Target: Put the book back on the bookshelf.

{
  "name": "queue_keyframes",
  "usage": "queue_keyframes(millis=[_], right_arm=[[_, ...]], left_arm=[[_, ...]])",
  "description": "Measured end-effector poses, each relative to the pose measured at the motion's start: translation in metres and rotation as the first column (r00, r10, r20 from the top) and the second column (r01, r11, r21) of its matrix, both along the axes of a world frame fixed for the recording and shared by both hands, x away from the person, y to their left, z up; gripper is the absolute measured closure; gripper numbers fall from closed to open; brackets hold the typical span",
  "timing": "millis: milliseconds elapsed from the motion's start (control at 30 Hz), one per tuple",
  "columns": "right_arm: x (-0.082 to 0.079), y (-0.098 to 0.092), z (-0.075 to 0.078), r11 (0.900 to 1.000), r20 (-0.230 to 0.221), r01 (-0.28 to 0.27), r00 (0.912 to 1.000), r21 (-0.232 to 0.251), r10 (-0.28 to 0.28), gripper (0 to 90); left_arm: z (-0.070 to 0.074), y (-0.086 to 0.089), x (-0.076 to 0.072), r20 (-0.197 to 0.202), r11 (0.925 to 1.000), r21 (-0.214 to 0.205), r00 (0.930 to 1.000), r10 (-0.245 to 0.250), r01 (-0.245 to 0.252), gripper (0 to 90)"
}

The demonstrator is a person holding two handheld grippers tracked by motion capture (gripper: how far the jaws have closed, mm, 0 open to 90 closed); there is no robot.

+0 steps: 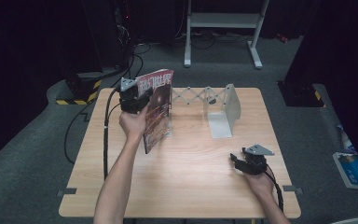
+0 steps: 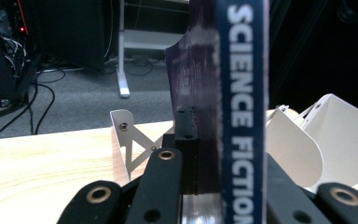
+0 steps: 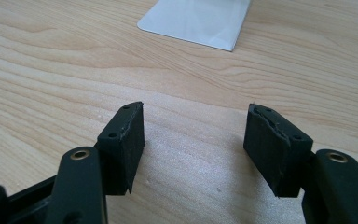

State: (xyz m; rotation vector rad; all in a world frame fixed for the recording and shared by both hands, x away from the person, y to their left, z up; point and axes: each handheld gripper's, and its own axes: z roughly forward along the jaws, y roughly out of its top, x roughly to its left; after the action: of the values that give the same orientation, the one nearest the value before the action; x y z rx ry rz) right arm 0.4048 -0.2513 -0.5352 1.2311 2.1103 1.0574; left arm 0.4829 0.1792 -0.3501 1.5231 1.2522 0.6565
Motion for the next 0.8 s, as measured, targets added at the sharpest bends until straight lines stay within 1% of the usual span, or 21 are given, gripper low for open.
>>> queue_keyframes(millis=[133,200,367,500,567,667,800], right_arm=[[0.000,0.000,0.000,1.0000,0.001,0.000,1.0000,-0.001,0.000,38.1],[0.000,0.000,0.000,1.0000,0.001,0.000,1.0000,-0.001,0.000,38.1],[0.000,0.000,0.000,1.0000,0.001,0.000,1.0000,0.000,0.000,38.1],[0.000,0.000,0.000,1.0000,0.001,0.000,1.0000,0.001,0.000,38.1],[0.000,0.000,0.000,1.0000,0.001,0.000,1.0000,0.001,0.000,38.1],[0.000,0.000,0.000,1.0000,0.002,-0.001,1.0000,-0.001,0.001,38.1],[0.000,0.000,0.000,1.0000,0.002,-0.001,1.0000,-0.001,0.001,38.1]], left_arm=[[-0.004,0.001,0.002,0.010,0.9998,-0.019,0.9999,0.010,-0.010,83.9],[-0.005,0.000,0.003,0.016,0.9997,-0.021,0.9998,0.009,-0.009,83.9],[-0.008,0.001,0.005,0.013,0.9997,-0.023,0.9999,0.009,-0.009,83.8],[-0.013,0.001,0.004,-0.002,0.9998,-0.019,1.0000,0.003,-0.003,83.8],[-0.014,0.000,0.004,-0.014,1.0000,-0.007,0.9999,-0.004,0.004,83.7],[-0.016,-0.001,0.005,-0.039,0.9998,0.009,0.9991,-0.016,0.016,83.6],[-0.016,-0.001,0.006,-0.079,0.9996,0.005,0.9965,-0.026,0.027,83.4]])
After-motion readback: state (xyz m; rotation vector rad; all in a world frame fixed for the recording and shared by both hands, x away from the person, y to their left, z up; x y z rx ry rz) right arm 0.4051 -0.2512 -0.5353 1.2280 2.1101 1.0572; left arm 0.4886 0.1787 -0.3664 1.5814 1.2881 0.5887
